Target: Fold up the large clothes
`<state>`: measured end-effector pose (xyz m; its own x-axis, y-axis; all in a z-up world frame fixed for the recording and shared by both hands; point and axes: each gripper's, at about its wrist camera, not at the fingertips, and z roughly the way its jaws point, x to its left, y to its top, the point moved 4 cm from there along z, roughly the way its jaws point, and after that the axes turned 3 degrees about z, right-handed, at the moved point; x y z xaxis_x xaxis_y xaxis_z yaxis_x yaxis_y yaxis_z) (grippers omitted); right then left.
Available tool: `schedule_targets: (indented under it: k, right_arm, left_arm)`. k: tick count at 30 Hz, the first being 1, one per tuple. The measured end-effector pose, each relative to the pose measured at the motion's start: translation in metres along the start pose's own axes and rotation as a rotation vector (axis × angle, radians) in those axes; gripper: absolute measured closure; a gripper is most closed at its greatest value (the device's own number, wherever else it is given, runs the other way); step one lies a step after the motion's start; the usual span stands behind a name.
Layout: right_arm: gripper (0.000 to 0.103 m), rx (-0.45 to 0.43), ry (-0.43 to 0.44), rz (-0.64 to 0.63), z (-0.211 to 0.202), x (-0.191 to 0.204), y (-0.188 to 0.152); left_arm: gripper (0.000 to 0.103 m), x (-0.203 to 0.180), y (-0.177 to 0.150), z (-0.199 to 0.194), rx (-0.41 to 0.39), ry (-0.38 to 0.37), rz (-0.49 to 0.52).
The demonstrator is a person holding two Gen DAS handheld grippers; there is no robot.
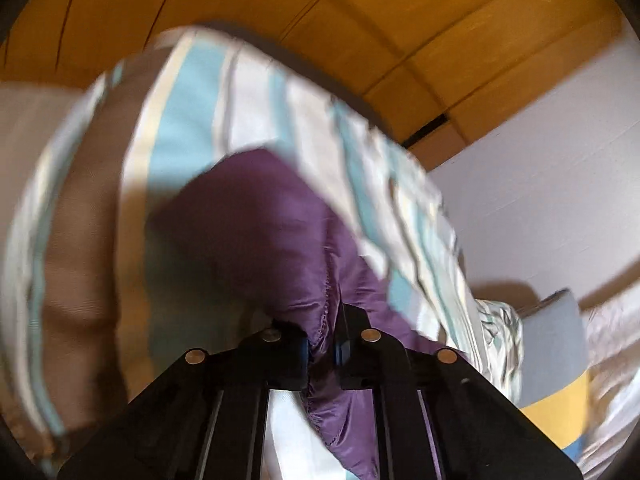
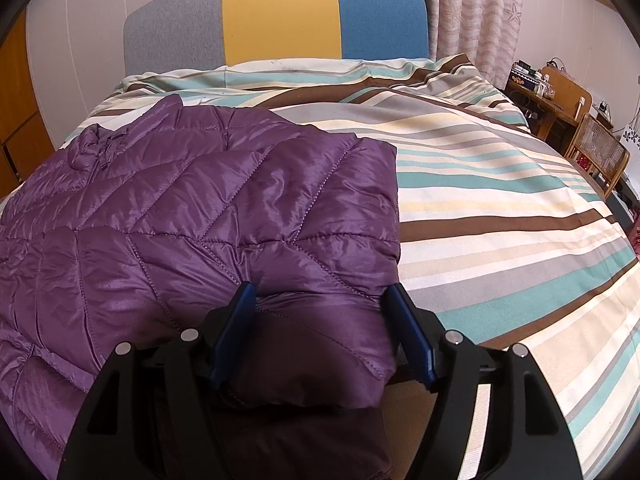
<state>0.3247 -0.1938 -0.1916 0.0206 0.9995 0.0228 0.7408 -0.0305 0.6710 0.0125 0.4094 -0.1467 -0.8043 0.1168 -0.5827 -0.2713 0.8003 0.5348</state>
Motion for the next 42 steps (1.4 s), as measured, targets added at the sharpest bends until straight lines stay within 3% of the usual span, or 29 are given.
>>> schedule_targets:
  k: [3, 6, 14, 17, 26, 33, 42]
  right_arm:
    - [0.034, 0.001, 0.002, 0.003, 0.0, 0.0, 0.0]
    - [0.034, 0.0, 0.005, 0.008, 0.0, -0.001, 0.0]
    - [0.034, 0.002, 0.013, 0.015, 0.0, -0.001, 0.0]
    - [0.034, 0.002, 0.016, 0.018, 0.0, -0.001, 0.0]
    - [0.033, 0.004, 0.025, 0.023, 0.0, -0.003, 0.0]
    - [0.03, 0.011, 0.033, 0.036, 0.0, -0.005, 0.001]
    - [0.029, 0.011, 0.027, 0.034, 0.0, -0.002, 0.0]
  left_arm:
    - [0.095, -0.035, -0.013, -0.03, -0.078, -0.045, 0.149]
    - [0.095, -0.066, -0.031, -0.05, -0.098, -0.11, 0.239]
    - [0.095, -0.154, -0.095, -0.09, -0.113, -0.309, 0.509]
    - [0.095, -0.182, -0.13, -0.104, -0.079, -0.38, 0.606]
    - [0.095, -0.229, -0.219, -0.12, 0.015, -0.462, 0.809]
    - [0.095, -0.262, -0.288, -0.133, 0.039, -0.513, 1.054]
    - [0.095, -0.289, -0.358, -0.141, 0.095, -0.556, 1.189]
